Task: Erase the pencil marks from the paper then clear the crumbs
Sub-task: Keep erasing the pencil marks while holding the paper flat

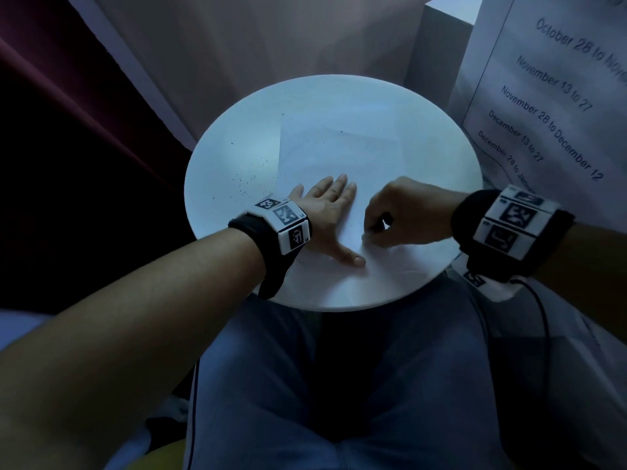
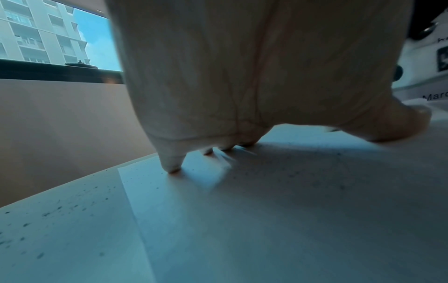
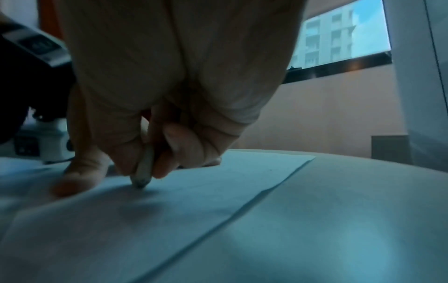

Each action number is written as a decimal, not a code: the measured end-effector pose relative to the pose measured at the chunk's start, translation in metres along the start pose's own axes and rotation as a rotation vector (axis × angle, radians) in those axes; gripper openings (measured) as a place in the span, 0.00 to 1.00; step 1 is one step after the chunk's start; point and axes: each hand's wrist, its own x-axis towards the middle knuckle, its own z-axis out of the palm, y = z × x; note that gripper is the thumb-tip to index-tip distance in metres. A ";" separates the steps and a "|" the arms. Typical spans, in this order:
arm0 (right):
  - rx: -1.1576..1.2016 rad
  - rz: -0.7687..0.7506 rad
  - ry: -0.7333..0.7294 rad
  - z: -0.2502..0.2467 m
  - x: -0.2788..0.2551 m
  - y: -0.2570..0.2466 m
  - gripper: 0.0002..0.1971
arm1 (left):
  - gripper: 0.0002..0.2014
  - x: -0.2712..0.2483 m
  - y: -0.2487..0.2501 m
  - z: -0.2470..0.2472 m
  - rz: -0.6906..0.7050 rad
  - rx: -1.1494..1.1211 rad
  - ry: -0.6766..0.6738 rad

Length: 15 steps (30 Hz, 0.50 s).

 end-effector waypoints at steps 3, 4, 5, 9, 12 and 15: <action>-0.025 0.058 0.095 -0.013 0.011 0.014 0.06 | 0.69 0.001 0.000 0.001 0.001 0.000 -0.003; -0.023 0.090 0.159 -0.017 0.017 0.021 0.06 | 0.69 0.001 0.000 0.001 0.001 0.001 -0.003; -0.012 0.120 0.215 -0.019 0.020 0.026 0.07 | 0.69 0.001 0.000 0.001 0.002 -0.001 -0.002; -0.018 0.099 0.172 -0.011 0.012 0.020 0.05 | 0.70 0.002 -0.001 0.001 0.001 -0.005 0.000; 0.016 0.116 -0.028 -0.016 0.001 0.013 0.06 | 0.70 0.000 0.003 -0.003 -0.012 -0.003 0.005; 0.140 0.172 0.054 -0.024 0.005 0.026 0.08 | 0.68 0.002 0.009 -0.007 -0.018 -0.001 0.059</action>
